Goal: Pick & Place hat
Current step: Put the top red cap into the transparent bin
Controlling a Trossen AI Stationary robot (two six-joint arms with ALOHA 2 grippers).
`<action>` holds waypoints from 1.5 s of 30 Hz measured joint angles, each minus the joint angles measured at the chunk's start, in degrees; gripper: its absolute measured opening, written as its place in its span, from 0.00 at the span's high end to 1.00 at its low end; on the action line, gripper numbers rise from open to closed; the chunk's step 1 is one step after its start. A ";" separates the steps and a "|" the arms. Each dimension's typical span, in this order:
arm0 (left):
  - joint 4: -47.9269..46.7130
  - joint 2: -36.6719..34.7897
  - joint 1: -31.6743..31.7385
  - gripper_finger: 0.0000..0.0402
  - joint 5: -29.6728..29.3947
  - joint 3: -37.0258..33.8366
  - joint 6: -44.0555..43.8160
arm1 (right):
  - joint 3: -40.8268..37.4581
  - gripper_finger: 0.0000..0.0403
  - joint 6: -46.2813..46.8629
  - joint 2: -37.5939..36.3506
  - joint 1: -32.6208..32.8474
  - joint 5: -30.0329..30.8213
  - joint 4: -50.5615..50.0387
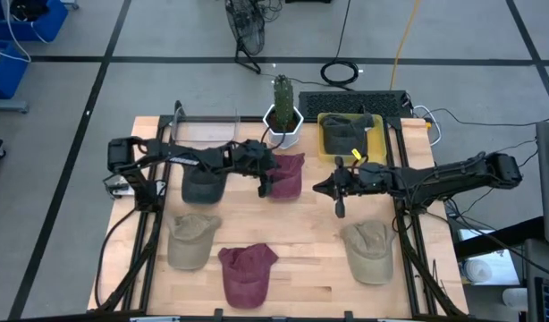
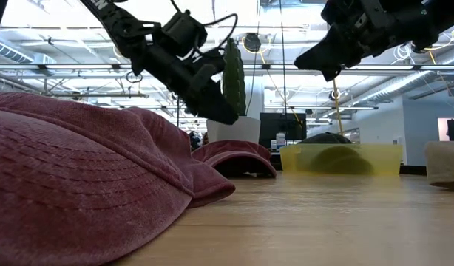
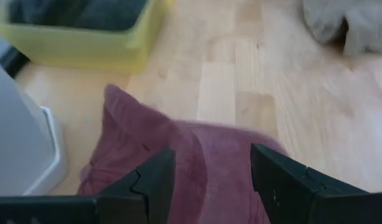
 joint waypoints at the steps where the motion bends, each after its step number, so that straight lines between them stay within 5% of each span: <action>1: -0.83 0.06 0.20 0.48 0.11 -0.04 0.95 | 0.00 0.99 0.01 0.00 0.20 0.93 -0.17; 25: 2.21 5.74 2.36 0.49 -2.69 -0.04 5.02 | -1.73 0.99 1.61 0.02 0.55 3.60 -1.67; 45: 1.42 5.74 2.19 0.98 -2.41 -0.04 7.65 | -1.73 0.99 1.26 0.02 0.55 3.60 -1.76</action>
